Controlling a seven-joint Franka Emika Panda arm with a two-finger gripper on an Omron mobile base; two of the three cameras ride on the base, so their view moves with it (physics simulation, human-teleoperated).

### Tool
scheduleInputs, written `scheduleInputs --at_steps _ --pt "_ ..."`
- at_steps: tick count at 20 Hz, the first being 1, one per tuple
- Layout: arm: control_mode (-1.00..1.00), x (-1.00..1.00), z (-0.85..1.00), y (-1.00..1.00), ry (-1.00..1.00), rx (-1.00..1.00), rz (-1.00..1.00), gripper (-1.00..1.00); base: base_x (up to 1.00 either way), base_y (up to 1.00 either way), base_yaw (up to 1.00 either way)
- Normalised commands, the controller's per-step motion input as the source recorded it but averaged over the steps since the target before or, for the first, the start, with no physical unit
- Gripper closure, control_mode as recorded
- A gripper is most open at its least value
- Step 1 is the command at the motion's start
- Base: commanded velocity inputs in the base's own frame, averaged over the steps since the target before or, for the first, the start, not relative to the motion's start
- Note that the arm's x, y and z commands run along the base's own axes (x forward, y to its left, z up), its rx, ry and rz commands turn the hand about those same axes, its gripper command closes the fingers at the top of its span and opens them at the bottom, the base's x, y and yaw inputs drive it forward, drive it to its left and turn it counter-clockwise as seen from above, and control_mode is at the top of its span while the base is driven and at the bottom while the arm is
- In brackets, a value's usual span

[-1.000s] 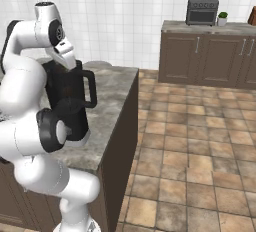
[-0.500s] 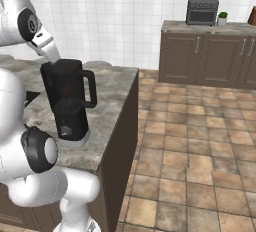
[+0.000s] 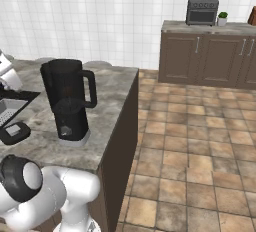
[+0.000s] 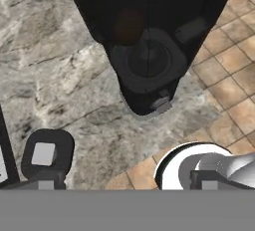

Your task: Open the blender lid, put the tangerine in the blender, close the lid, and start the blender.

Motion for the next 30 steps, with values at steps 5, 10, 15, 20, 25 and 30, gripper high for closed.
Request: scheduleInputs --at_steps 5,10,15,20,25,30 --pt "-1.0 -0.2 -0.81 0.8 0.14 -0.06 -0.05 -1.0 0.0 0.0 0.0" --pt "-1.0 0.01 -0.86 0.56 0.06 0.0 -0.15 -1.0 0.0 0.0 0.0" --pt "-1.0 0.14 -0.6 0.52 0.09 0.0 -0.11 -1.0 0.0 0.0 0.0" --pt "-1.0 0.31 -0.42 0.19 0.05 0.08 -0.07 -1.0 0.0 0.0 0.0" --pt "-1.0 0.54 -0.49 0.03 0.03 0.15 0.0 -1.0 0.0 0.0 0.0" --pt "-1.0 0.07 -0.5 0.27 0.0 0.07 0.0 -1.0 0.0 0.0 0.0"
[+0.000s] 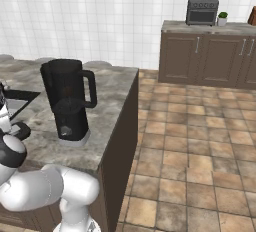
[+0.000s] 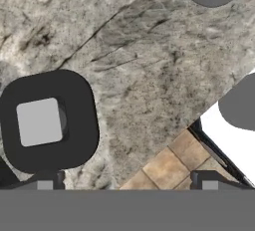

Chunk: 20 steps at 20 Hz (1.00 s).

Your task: Open the blender lid, put the tangerine in the blender, close the lid, and start the blender.

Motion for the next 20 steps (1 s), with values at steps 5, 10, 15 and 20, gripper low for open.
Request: scheduleInputs --at_steps 5,10,15,20 --pt "-1.0 0.08 -0.22 0.25 0.03 0.01 0.0 -1.0 0.0 0.0 0.0" --pt "-1.0 0.22 -0.03 0.13 0.11 -0.03 0.0 -1.0 0.0 0.0 0.0" --pt "-1.0 0.25 -0.1 0.13 0.07 -0.03 0.0 -1.0 0.0 0.0 0.0" --pt "-1.0 0.19 -0.14 0.19 0.01 -0.01 0.0 -1.0 0.0 0.0 0.0"
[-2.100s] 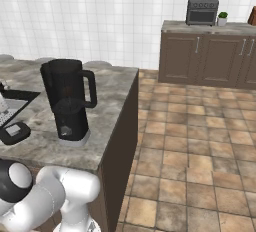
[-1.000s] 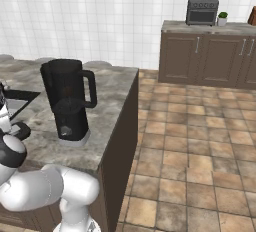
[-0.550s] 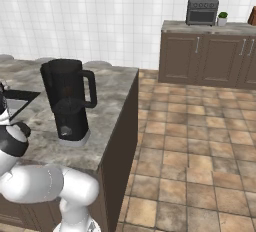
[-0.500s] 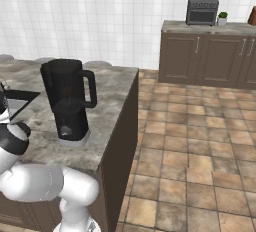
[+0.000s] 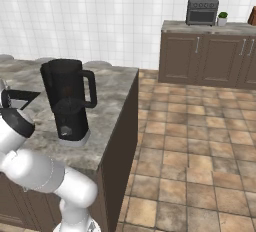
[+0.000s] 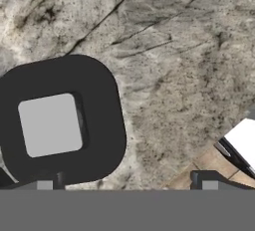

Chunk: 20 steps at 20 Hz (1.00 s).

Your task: Open the blender lid, put the tangerine in the blender, close the lid, and start the blender.

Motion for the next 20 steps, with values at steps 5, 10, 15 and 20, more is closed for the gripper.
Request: scheduleInputs --at_steps 5,10,15,20 --pt "-1.0 0.14 -0.16 0.08 0.0 0.0 0.0 -1.0 0.0 0.0 0.0" --pt "-1.0 0.24 -0.13 0.07 0.0 0.0 0.0 -1.0 0.0 0.0 0.0" --pt "-1.0 0.15 -0.21 0.13 0.0 0.0 0.0 -1.0 0.0 0.0 0.0" --pt "-1.0 0.16 -0.18 0.19 0.0 0.0 0.0 -1.0 0.0 0.0 0.0"
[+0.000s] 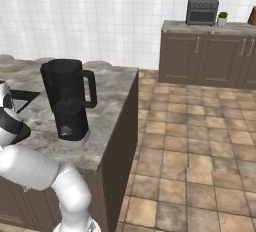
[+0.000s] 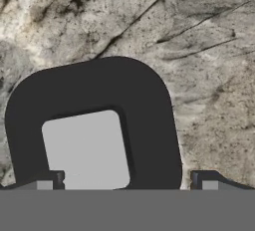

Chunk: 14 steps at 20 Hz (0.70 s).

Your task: Open the blender lid, put the tangerine in the blender, close the lid, and start the blender.

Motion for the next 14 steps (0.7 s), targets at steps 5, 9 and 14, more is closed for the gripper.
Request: scheduleInputs --at_steps 5,9,14 --pt "-1.0 0.18 -0.1 0.08 0.0 0.0 0.0 -1.0 0.0 0.0 0.0" --pt "-1.0 0.21 -0.2 0.01 0.0 0.0 0.02 -1.0 0.0 0.0 0.0" --pt "-1.0 0.03 -0.28 0.0 -0.03 0.0 0.05 -1.0 0.0 0.0 0.0"
